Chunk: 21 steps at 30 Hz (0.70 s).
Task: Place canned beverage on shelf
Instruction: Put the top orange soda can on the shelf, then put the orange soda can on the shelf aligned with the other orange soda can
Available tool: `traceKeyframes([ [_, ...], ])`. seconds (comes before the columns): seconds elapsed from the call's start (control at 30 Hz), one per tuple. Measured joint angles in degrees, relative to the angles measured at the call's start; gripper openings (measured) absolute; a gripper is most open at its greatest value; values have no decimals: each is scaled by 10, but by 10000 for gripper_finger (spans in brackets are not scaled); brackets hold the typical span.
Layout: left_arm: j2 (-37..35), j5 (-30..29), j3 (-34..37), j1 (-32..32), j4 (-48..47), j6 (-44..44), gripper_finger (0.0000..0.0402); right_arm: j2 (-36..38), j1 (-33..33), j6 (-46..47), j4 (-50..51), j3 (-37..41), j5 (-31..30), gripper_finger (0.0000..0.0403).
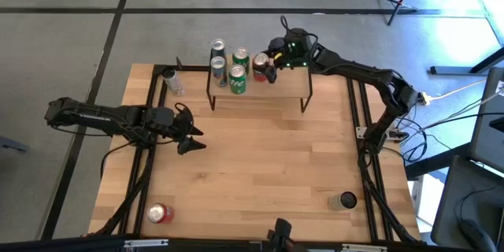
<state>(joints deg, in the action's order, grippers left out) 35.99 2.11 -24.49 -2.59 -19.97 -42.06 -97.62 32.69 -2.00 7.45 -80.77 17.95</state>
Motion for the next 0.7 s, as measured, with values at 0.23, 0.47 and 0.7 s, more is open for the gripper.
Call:
traceKeyframes([
  [0.23,0,0,0,0,1,-2,379,-15,0,-3,-14,-2,-3,316],
  [0.47,0,0,0,0,2,-13,379,-13,0,-6,-4,-1,-9,357],
  [0.7,0,0,0,0,3,-12,379,23,0,-6,-5,-1,-8,369],
])
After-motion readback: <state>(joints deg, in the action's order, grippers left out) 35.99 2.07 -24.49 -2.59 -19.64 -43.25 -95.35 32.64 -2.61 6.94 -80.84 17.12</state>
